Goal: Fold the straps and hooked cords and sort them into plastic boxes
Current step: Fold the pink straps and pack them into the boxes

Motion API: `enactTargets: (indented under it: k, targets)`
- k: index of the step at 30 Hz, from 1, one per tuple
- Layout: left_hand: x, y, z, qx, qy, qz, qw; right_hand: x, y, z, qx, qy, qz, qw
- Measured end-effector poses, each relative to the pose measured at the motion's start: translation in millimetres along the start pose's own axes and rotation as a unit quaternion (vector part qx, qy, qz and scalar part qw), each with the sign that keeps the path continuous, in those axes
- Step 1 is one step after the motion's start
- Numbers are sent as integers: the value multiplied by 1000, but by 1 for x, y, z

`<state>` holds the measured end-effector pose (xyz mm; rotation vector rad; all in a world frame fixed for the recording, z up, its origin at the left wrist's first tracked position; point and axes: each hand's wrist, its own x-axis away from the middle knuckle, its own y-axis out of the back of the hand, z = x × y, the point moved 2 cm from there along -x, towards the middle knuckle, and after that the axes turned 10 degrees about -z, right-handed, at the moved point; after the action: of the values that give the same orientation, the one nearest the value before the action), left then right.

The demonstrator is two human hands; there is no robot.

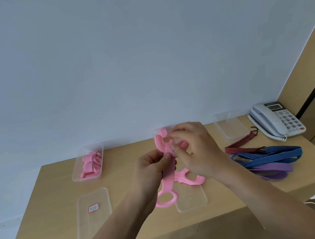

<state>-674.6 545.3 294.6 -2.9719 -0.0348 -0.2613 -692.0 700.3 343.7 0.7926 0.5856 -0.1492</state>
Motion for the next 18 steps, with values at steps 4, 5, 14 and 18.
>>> enactTargets:
  k: [4,5,14,18]
  targets:
    - [0,1,0,-7,1,-8,1000,1,-2,-2,-11,-2,68,998]
    - [0,0,0,-12,3,-14,1000,1,-1,-2,-10,-6,69,998]
    - [7,-7,0,-47,29,-70,996,4,4,-2,33,4,5,999]
    - [8,-7,-1,-7,51,-30,998,10,1,0,63,51,-25,996]
